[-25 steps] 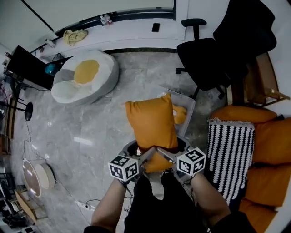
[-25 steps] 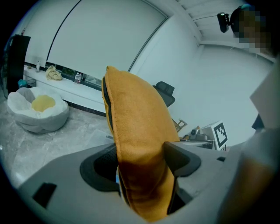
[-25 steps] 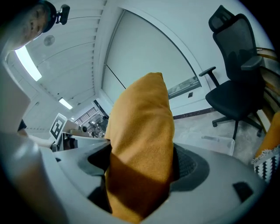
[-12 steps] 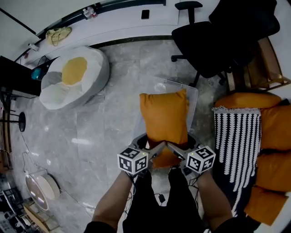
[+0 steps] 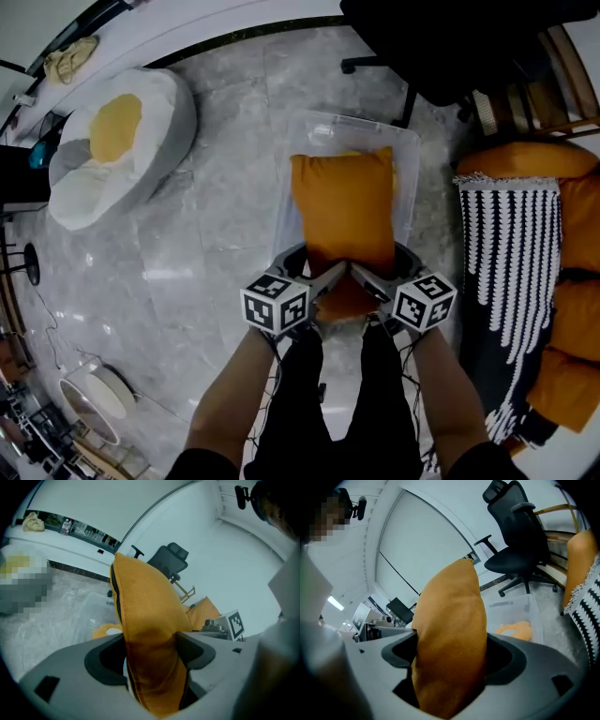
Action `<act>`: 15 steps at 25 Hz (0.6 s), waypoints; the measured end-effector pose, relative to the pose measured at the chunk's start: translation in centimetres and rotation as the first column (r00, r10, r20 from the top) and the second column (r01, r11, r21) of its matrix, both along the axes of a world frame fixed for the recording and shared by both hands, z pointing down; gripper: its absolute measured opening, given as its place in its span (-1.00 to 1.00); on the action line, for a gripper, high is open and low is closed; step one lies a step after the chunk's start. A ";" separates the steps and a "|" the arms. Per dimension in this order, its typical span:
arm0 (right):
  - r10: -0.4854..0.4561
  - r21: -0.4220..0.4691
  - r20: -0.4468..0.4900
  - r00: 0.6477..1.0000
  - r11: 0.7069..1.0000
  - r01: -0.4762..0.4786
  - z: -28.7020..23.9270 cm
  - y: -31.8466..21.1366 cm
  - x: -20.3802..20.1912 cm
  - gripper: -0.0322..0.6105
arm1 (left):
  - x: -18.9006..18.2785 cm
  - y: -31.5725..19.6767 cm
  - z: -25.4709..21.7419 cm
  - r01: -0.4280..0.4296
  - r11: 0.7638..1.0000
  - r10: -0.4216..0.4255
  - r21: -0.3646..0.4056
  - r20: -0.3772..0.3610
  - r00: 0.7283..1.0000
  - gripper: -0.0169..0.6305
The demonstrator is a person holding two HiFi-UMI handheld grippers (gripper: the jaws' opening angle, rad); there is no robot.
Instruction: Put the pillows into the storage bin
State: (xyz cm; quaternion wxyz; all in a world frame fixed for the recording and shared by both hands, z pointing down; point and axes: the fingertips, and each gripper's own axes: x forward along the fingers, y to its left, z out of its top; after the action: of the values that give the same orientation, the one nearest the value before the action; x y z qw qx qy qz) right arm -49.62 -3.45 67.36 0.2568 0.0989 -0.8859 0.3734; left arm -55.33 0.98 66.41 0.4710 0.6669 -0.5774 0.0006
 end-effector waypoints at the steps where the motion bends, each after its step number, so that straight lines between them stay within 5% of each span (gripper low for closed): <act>1: 0.002 -0.003 -0.004 1.000 1.000 -0.002 1.2 -0.1 -0.3 0.47 | -0.3 -0.1 1.2 0.000 1.000 0.000 -0.004 -0.004 1.000 0.06; 11: 0.037 -0.051 -0.061 0.997 0.998 -0.040 12.5 0.0 -2.7 0.55 | -3.1 0.3 12.2 0.034 0.996 -0.036 -0.087 -0.019 0.999 0.06; 15: 0.027 -0.002 -0.130 0.991 1.000 -0.027 15.4 -0.5 -3.4 0.63 | -4.4 0.2 15.2 0.065 0.989 -0.064 -0.136 0.011 0.998 0.07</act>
State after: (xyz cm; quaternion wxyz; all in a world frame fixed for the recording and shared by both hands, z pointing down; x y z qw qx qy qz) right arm -52.99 -3.99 82.78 0.3088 0.1345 -0.8652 0.3713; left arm -59.69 1.15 81.63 0.5136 0.6140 -0.5987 0.0271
